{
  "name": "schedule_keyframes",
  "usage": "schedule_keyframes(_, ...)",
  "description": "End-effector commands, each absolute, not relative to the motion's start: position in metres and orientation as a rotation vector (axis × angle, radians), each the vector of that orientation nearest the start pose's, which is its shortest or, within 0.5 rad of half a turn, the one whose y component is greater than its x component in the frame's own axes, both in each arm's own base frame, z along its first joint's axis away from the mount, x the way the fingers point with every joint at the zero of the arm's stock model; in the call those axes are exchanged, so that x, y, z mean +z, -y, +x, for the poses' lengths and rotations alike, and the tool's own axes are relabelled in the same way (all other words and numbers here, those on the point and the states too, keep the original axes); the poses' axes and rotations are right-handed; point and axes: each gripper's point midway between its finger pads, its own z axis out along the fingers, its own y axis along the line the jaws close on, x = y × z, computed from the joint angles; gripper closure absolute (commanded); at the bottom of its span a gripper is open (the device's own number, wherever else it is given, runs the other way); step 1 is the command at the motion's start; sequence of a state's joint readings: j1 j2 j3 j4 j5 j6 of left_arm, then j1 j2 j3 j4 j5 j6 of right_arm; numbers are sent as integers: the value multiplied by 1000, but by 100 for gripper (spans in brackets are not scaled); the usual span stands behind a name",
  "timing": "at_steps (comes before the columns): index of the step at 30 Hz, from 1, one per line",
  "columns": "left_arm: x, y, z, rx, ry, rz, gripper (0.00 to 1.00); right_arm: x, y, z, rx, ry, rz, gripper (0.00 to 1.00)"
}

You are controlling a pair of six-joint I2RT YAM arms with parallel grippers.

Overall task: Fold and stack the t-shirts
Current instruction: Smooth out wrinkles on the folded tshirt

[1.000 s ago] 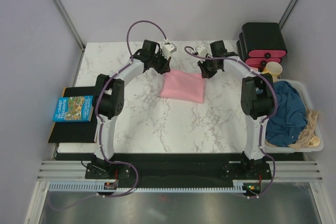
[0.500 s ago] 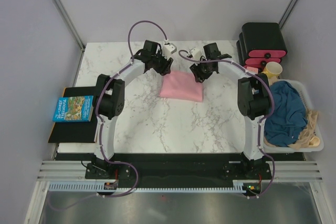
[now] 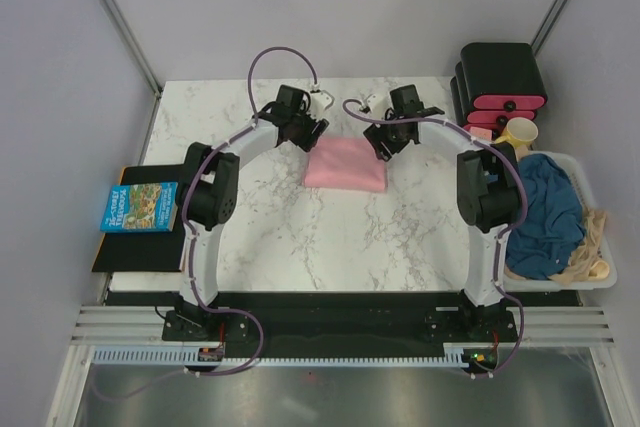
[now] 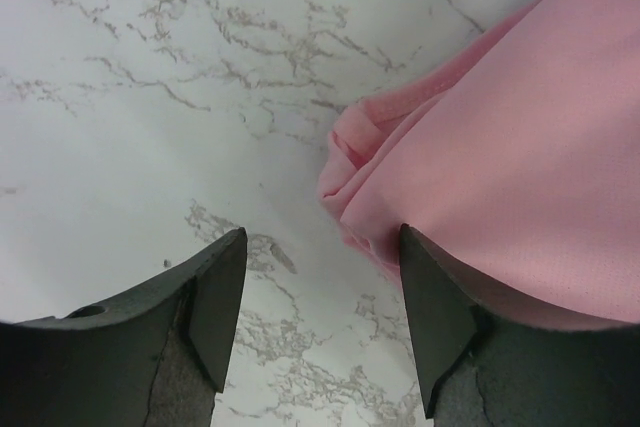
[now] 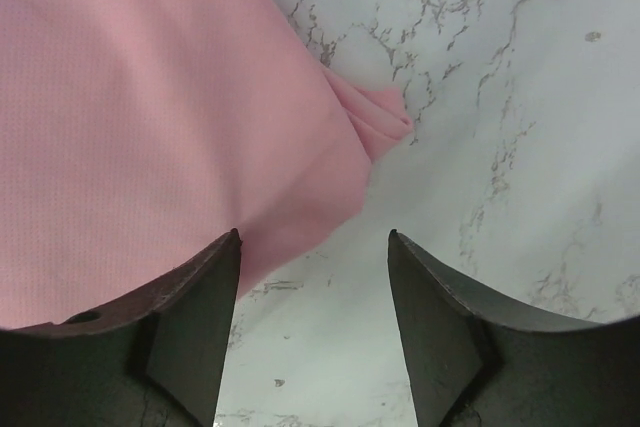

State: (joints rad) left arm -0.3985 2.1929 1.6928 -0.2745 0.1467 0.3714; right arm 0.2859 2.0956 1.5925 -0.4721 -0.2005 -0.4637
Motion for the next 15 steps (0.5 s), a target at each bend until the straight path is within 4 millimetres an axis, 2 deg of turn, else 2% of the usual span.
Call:
schedule_keyframes(1, 116, 213, 539, -15, -2020, 849, 30, 88, -159, 489, 136, -2227, -954, 32)
schedule_keyframes(4, 129, 204, 543, 43, -1996, 803, 29, 97, -158, 491, 130, -2210, -946, 32)
schedule_keyframes(5, 140, 203, 546, 53, -1967, 786, 26, 100, -158, 490, 131, -2207, -942, 31)
schedule_keyframes(11, 165, 207, 543, 42, -1912, 767, 15, 122, -158, 490, 119, -2166, -927, 29)
schedule_keyframes(15, 195, 201, 541, 70, -1871, 736, 13, 129, -152, 482, 81, -2152, -948, 29)
